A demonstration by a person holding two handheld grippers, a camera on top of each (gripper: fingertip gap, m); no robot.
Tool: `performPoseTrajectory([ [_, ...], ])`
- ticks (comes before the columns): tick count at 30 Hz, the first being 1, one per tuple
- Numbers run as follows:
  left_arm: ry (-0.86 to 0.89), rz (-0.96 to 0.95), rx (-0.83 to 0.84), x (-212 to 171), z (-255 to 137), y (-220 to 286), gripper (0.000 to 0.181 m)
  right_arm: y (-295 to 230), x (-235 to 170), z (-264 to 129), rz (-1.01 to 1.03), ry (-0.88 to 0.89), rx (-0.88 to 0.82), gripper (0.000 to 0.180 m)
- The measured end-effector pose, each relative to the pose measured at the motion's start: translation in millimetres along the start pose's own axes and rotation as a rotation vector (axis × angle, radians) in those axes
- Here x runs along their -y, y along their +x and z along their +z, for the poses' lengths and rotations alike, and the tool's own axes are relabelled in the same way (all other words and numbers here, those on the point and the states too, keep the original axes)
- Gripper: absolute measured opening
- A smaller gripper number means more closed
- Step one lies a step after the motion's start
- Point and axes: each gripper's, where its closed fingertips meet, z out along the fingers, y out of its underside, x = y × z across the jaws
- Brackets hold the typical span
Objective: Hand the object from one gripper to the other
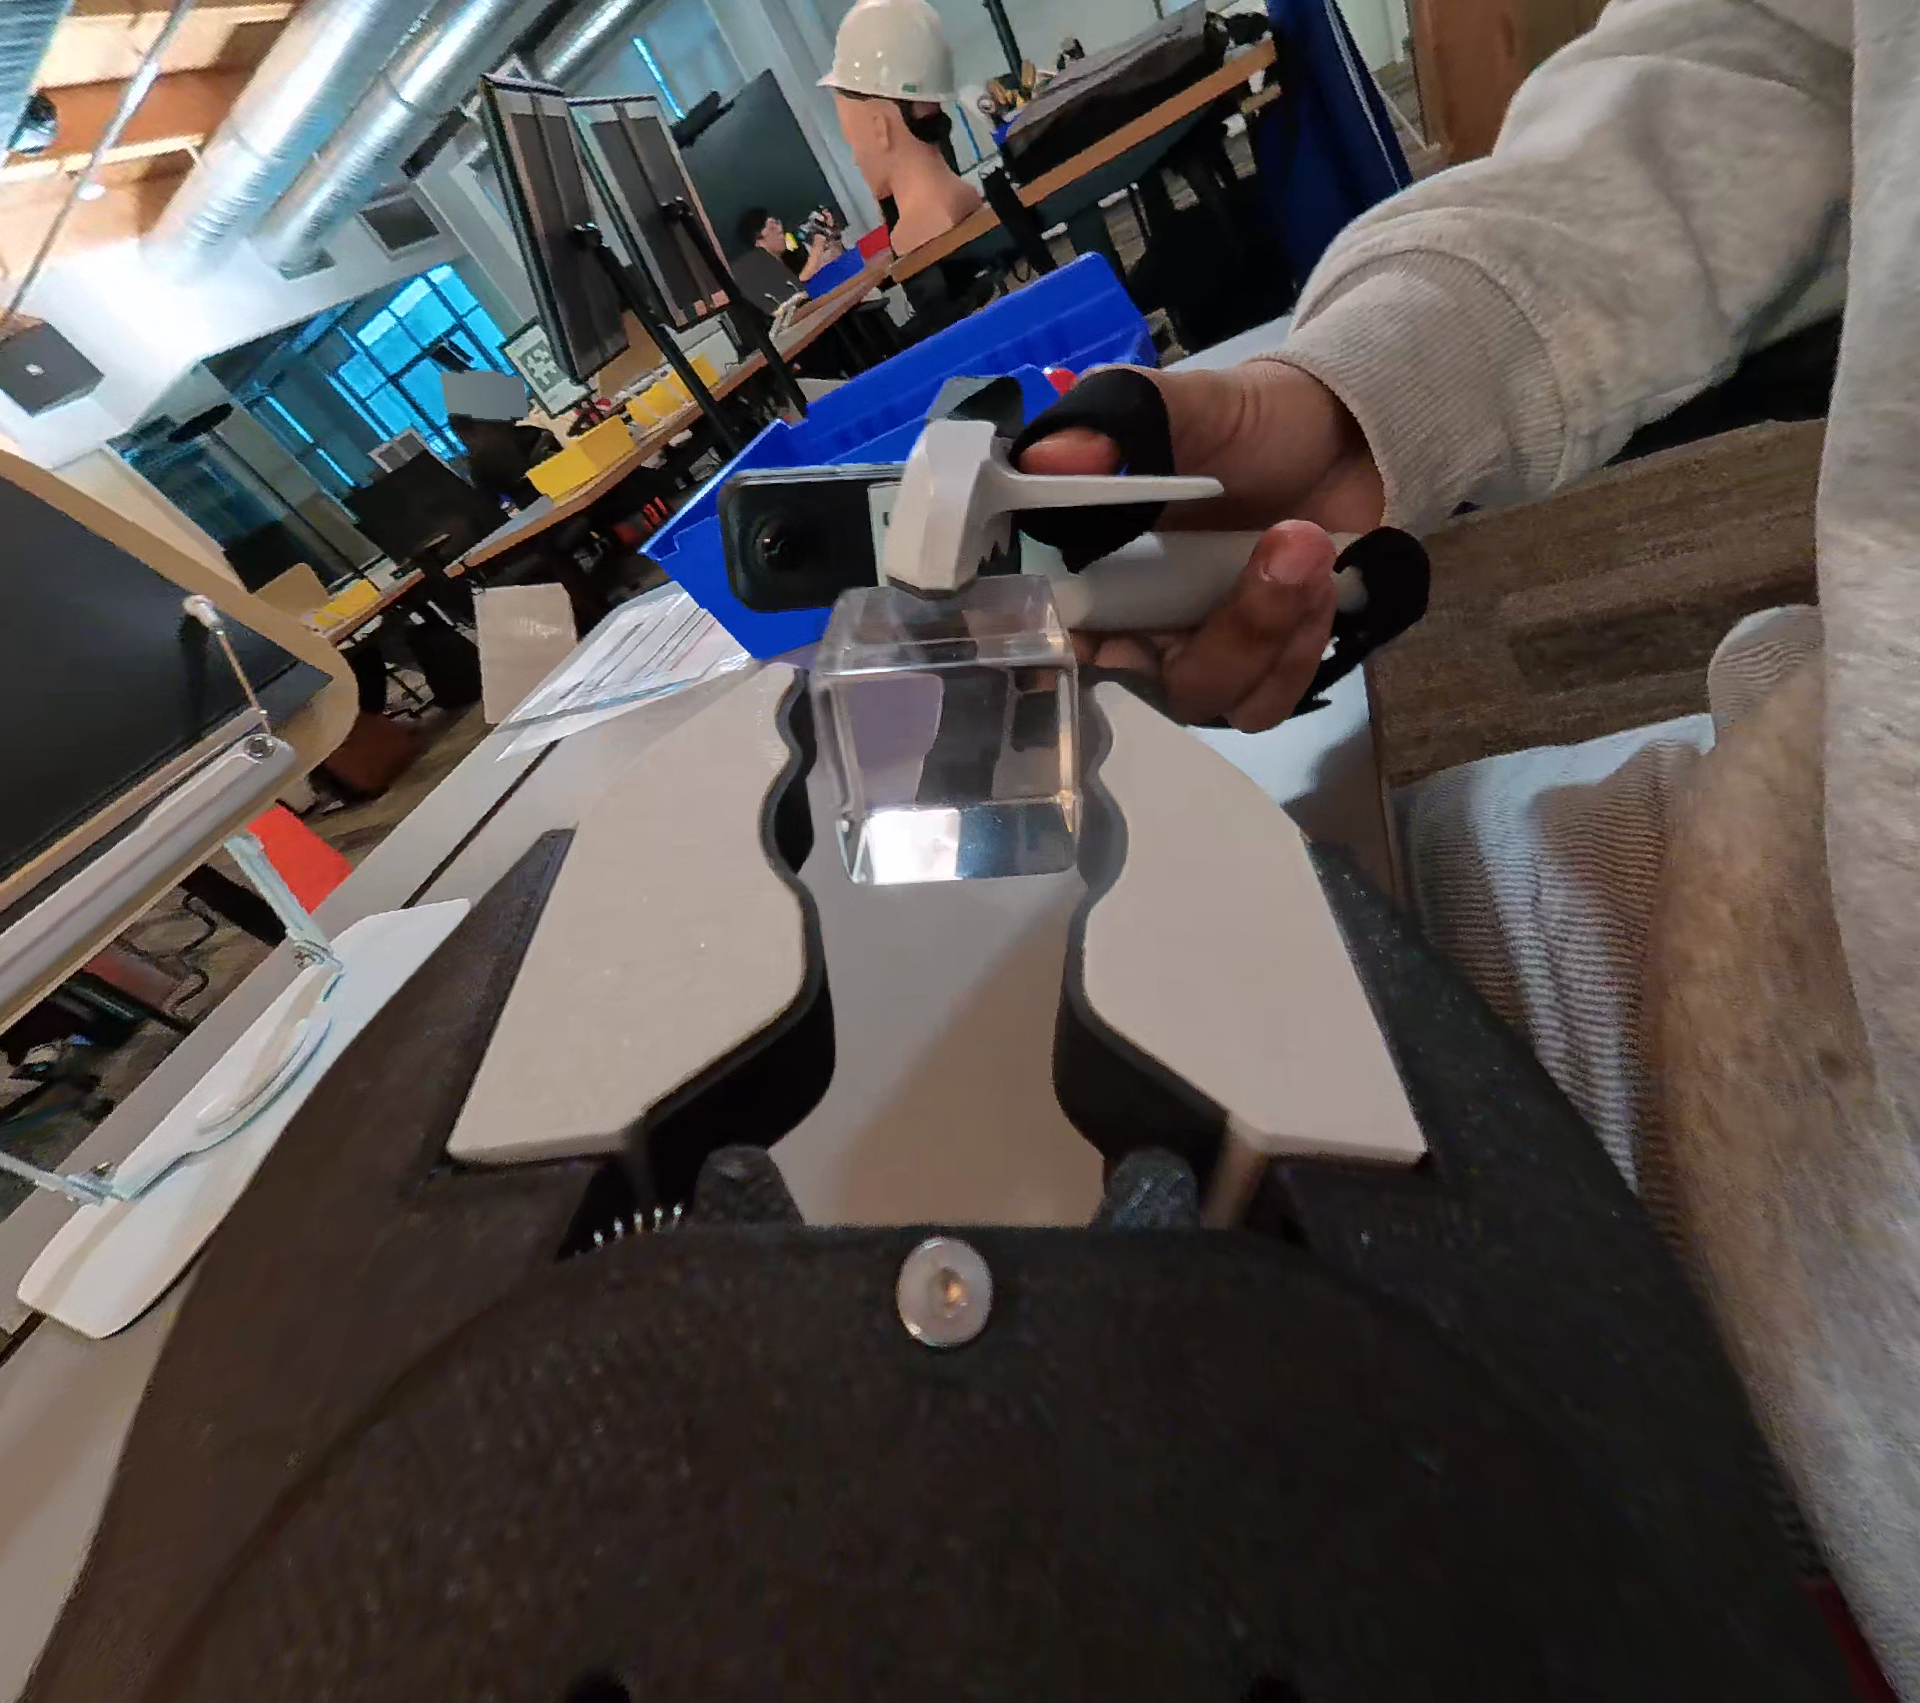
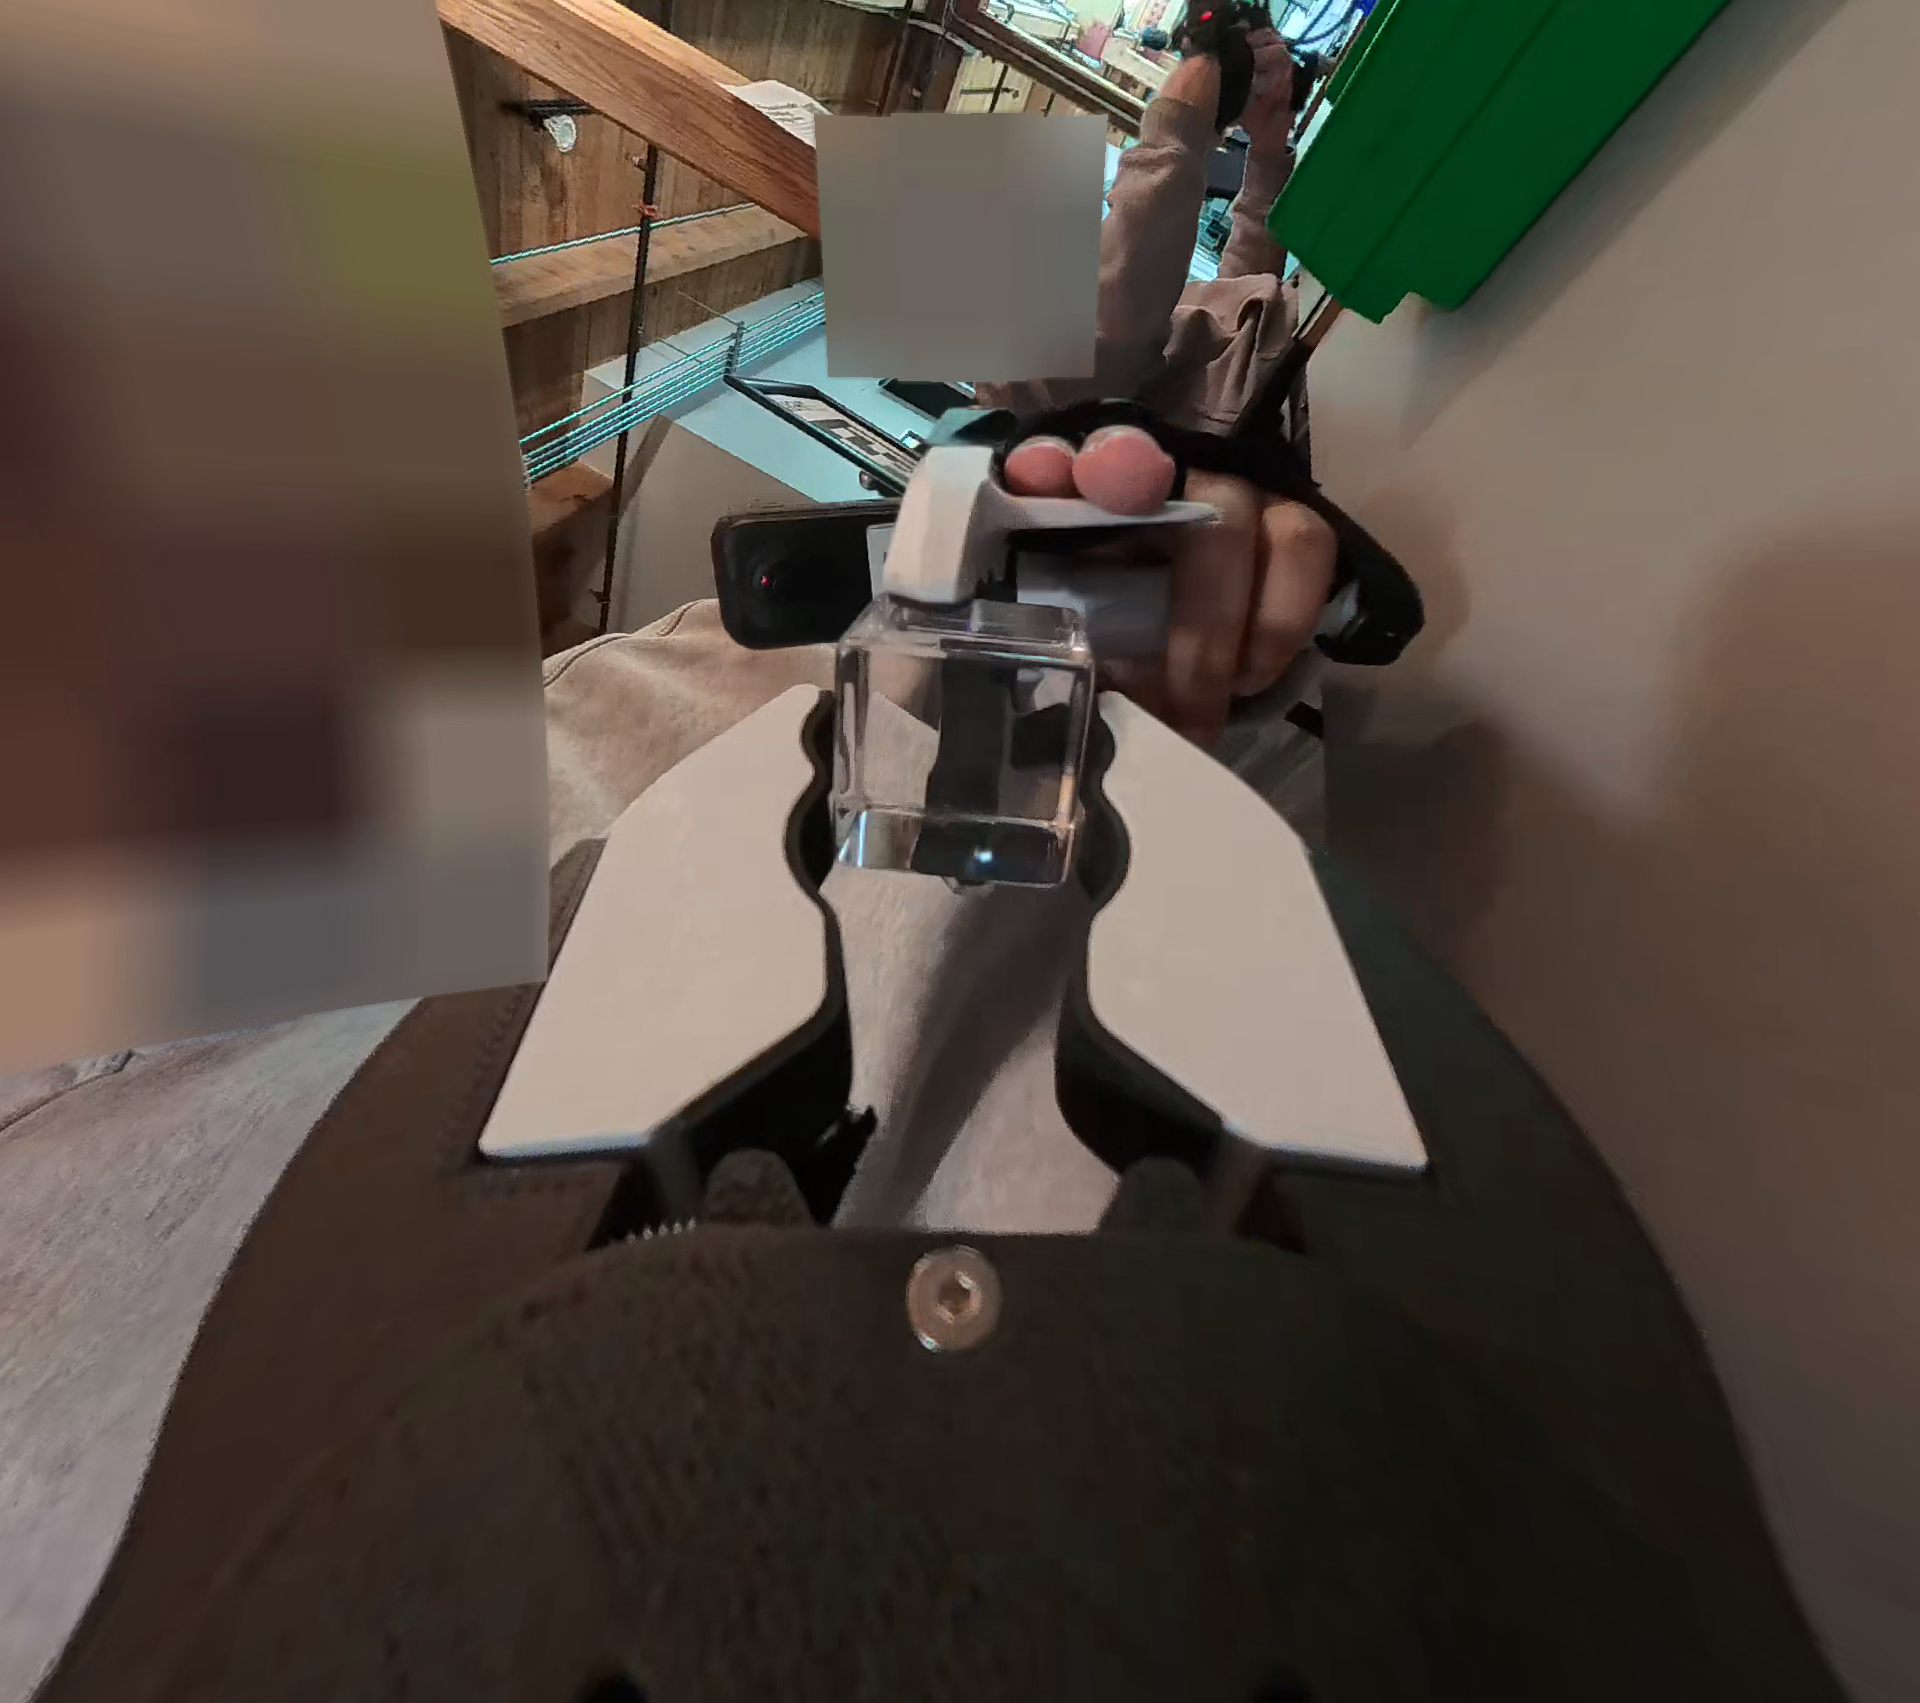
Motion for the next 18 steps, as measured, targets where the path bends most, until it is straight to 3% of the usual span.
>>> performPoseTrajectory([
  [1, -0.003, 0.002, -0.006, -1, 0, 2, 0.048, 0, 0, 0, 0.006, 0.000, 0.003, 0.045],
  [6, -0.051, -0.078, -0.025, -7, 2, -1, 0.046, 7, 4, -2, 0.039, 0.038, -0.020, 0.046],
  [8, -0.108, -0.069, -0.003, -15, 4, -4, 0.046, 15, 13, -6, 0.022, 0.093, -0.075, 0.065],
  [12, -0.304, -0.009, 0.074, -45, 6, -12, 0.046, 35, 43, -33, -0.134, 0.279, -0.340, 0.102],
  [18, -0.604, 0.163, 0.188, -79, 1, -25, 0.046, 41, 38, -34, -0.690, 0.014, -0.820, 0.075],
])
